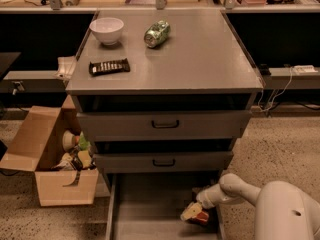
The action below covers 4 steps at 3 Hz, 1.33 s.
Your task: Place coke can into bottom drawer
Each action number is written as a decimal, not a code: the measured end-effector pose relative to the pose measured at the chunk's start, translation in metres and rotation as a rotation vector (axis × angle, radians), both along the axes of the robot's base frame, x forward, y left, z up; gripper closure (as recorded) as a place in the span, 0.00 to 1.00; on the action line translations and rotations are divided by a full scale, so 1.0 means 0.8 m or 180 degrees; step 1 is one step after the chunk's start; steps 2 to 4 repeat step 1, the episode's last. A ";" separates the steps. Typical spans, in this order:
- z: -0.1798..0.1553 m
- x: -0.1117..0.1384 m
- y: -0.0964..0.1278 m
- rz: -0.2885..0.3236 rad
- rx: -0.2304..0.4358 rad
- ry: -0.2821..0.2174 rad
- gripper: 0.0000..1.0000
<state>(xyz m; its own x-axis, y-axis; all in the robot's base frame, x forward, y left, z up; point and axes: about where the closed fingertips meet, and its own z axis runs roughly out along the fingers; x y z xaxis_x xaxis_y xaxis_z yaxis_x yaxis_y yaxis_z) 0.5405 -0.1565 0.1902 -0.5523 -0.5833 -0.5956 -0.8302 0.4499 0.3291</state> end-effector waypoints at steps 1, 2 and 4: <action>0.000 0.000 0.000 0.0000 0.0000 0.0000 0.00; 0.000 0.000 0.000 0.0000 0.0000 0.0000 0.00; 0.000 0.000 0.000 0.0000 0.0000 0.0000 0.00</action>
Offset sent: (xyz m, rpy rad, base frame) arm 0.0000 0.0000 0.0000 0.0000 0.0000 0.0000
